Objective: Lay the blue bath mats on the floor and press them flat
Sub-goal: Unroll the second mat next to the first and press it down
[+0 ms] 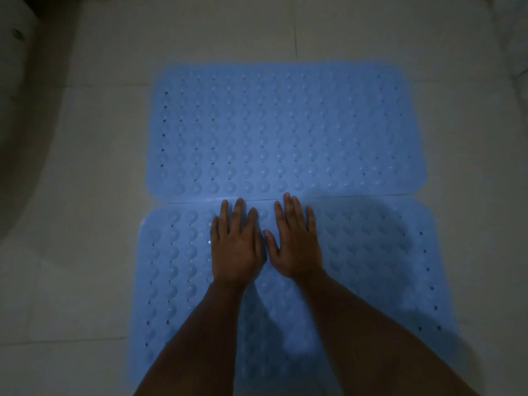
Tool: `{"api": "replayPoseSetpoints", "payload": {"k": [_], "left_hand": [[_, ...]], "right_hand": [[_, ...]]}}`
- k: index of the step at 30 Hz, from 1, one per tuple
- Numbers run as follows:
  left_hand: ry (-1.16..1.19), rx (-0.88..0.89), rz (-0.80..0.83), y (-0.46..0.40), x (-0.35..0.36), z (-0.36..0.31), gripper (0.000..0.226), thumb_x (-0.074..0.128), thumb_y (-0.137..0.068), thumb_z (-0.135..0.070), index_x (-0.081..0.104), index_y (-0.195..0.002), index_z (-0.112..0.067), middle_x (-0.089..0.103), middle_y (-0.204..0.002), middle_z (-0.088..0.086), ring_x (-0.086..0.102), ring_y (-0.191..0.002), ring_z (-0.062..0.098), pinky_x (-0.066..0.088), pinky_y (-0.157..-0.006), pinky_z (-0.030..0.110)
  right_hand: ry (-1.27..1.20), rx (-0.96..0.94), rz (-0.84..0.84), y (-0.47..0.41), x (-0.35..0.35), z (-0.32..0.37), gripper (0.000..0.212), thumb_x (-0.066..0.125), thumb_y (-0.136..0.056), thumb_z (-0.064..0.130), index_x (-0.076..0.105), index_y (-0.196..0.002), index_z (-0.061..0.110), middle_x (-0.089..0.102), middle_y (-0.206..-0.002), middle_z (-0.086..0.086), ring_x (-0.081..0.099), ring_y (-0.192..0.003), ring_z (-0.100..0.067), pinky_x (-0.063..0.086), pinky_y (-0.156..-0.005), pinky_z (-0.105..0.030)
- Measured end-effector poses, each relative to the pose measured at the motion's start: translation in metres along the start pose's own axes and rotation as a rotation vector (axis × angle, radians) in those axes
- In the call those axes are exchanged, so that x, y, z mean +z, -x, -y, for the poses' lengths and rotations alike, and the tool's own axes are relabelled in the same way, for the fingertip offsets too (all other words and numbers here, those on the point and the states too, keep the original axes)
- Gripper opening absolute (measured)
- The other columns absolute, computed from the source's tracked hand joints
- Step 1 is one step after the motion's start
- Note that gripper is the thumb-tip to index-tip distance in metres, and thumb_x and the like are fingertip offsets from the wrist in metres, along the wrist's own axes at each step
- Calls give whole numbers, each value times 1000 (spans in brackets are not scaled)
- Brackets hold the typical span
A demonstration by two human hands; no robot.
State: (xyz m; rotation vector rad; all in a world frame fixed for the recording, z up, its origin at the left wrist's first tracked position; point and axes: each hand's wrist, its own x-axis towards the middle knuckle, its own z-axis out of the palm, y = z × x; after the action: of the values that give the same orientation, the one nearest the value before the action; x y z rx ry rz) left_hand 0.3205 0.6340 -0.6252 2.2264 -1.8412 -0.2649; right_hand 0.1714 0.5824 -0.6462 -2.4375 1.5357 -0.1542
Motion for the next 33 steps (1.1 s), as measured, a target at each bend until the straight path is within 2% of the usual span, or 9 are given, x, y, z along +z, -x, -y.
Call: {"api": "replayPoseSetpoints", "payload": {"k": [5, 8, 11, 13, 15, 19, 23, 29, 33], "left_hand": [[-30, 16, -25, 17, -4, 12, 52, 36, -105, -36, 56, -147, -13, 40, -163, 15, 24, -156, 39, 33, -120, 59], [-77, 15, -22, 25, -20, 15, 50, 39, -104, -33, 57, -146, -14, 39, -164, 13, 24, -156, 39, 34, -118, 59], [-82, 7, -17, 25, -44, -3, 49, 48, -101, -30, 57, -146, -14, 39, -164, 14, 25, -155, 40, 34, -116, 59], [-63, 20, -10, 17, -45, -22, 50, 49, -99, -29, 56, -147, -14, 40, -163, 14, 27, -155, 41, 37, -115, 60], [-41, 60, 23, 7, -34, -42, 52, 48, -98, -29, 56, -147, -13, 41, -163, 14, 28, -154, 41, 38, -114, 59], [0, 177, 94, -8, 16, -96, 62, 38, -97, -35, 48, -152, -9, 37, -165, 16, 27, -154, 42, 34, -117, 66], [-5, 206, 118, -14, 64, -142, 71, 37, -102, -51, 34, -160, -8, 21, -170, 17, 11, -160, 36, 15, -123, 68], [-65, 194, 131, -13, 70, -146, 83, 27, -104, -63, 23, -163, -5, 9, -173, 14, 1, -161, 29, 6, -126, 64], [-75, 178, 159, -12, 69, -148, 83, 29, -104, -62, 25, -162, -4, 10, -173, 15, 3, -161, 28, 8, -126, 63]], "right_hand": [[-43, 12, 44, 1, -7, 4, 81, 35, -97, 63, 22, -159, 12, 8, -169, -11, -1, -157, -23, 4, -126, -53], [-221, 53, 219, -11, -23, 4, 84, 38, -94, 66, 22, -160, 16, 3, -170, -6, -4, -157, -20, -4, -126, -50], [-594, 263, 429, -39, -76, -10, 68, 54, -95, 57, 40, -153, 23, 27, -165, -2, 21, -153, -17, 13, -127, -43], [-627, 317, 288, -45, -103, -33, 53, 58, -94, 51, 56, -140, 25, 56, -147, -2, 49, -139, -18, 34, -119, -36], [-510, 313, 119, -37, -116, -57, 42, 52, -95, 47, 64, -130, 26, 67, -132, -1, 60, -125, -21, 45, -109, -36], [-350, 291, -104, -15, -107, -105, 44, 41, -96, 45, 68, -120, 20, 70, -119, -5, 63, -116, -27, 51, -99, -39], [-194, 191, -196, 0, -94, -149, 32, 42, -100, 38, 67, -109, 20, 66, -107, -2, 60, -107, -27, 51, -90, -41], [-126, 183, -288, 16, -81, -169, 31, 49, -98, 28, 70, -113, 11, 67, -123, -13, 55, -124, -32, 43, -110, -46], [-155, 221, -235, 26, -81, -161, 33, 46, -99, 32, 68, -119, 16, 62, -135, -12, 49, -136, -35, 41, -110, -53]]}}
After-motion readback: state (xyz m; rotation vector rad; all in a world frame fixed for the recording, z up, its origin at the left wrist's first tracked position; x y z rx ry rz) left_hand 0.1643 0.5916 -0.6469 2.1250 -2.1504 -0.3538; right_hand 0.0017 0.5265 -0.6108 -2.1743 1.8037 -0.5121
